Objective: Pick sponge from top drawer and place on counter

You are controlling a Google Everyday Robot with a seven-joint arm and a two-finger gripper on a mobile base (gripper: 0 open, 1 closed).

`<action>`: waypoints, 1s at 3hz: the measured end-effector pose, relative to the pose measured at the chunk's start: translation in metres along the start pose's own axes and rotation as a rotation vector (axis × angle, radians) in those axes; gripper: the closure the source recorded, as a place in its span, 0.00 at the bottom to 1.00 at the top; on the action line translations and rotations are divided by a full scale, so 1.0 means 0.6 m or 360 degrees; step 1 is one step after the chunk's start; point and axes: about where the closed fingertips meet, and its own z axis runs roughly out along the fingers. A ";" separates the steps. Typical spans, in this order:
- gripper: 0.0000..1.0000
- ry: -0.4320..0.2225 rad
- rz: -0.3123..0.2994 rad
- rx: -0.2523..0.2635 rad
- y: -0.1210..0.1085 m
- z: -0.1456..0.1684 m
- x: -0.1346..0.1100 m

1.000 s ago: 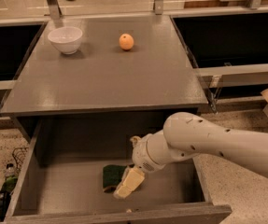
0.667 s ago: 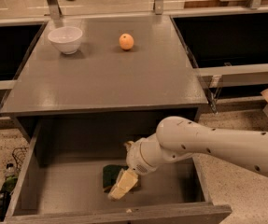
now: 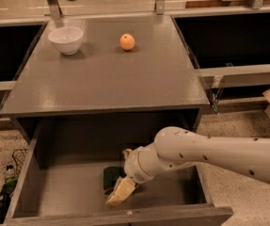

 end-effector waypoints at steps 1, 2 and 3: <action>0.00 0.0010 -0.0013 -0.0027 0.003 0.008 0.003; 0.19 0.0010 -0.0014 -0.0027 0.003 0.008 0.003; 0.42 0.0010 -0.0014 -0.0027 0.003 0.008 0.003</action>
Offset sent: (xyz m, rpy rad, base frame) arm -0.0013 0.0016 -0.0033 -0.0016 0.0053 0.0132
